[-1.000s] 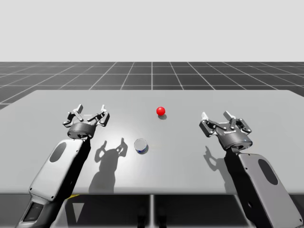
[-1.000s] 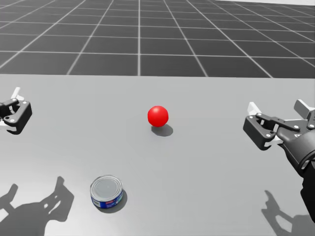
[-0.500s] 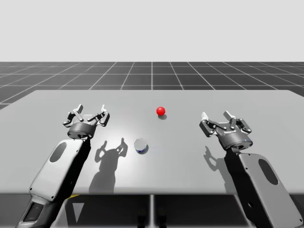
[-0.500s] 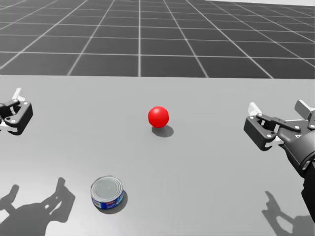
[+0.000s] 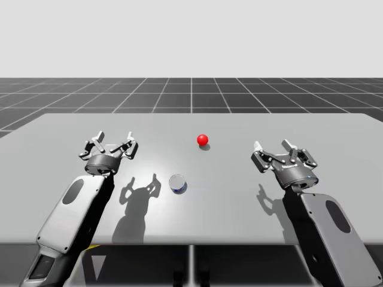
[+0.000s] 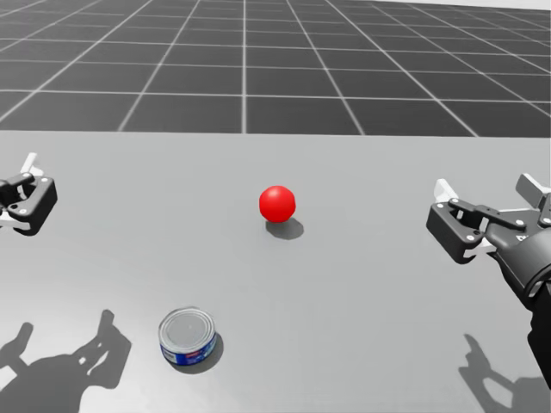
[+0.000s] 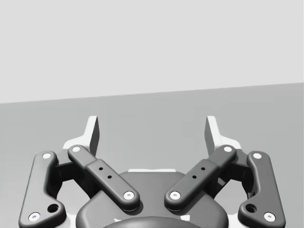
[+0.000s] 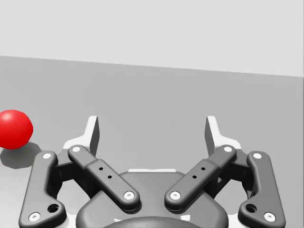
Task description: Watch the red light. When it turns green, pick up the object.
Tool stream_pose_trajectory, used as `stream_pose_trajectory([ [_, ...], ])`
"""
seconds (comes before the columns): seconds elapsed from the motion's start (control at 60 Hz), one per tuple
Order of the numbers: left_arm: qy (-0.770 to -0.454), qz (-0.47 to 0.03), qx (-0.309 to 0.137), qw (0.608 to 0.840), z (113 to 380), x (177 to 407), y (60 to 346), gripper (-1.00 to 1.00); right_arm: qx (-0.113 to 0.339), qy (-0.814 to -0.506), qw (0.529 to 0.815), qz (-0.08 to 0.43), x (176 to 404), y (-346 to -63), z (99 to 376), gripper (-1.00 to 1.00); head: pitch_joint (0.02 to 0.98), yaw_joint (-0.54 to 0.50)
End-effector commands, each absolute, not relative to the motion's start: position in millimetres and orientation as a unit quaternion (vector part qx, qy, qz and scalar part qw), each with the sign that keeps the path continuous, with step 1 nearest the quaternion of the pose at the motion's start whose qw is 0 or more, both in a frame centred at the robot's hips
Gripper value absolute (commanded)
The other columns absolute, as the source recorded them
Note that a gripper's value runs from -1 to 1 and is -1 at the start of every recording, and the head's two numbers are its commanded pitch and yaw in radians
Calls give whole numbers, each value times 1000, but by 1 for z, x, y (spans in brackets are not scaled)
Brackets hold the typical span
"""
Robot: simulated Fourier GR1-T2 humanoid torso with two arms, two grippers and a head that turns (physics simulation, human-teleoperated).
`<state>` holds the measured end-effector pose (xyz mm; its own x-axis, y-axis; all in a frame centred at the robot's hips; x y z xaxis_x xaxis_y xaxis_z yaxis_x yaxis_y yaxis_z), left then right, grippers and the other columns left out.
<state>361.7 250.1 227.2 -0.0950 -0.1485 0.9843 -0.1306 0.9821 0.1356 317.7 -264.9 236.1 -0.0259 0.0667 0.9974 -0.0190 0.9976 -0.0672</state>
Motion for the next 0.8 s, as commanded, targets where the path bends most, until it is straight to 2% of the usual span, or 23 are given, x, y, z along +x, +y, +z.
stream_pose_trajectory([
  [0.017, -740, -7, 95, 665, 227, 362, 250, -1000, -18, -716, 697, 31, 318, -265, 236, -1000, 617, -77],
  [0.8, -740, -7, 95, 666, 227, 362, 250, -1000, -20, -717, 696, 32, 318, -265, 237, -1000, 619, -78],
])
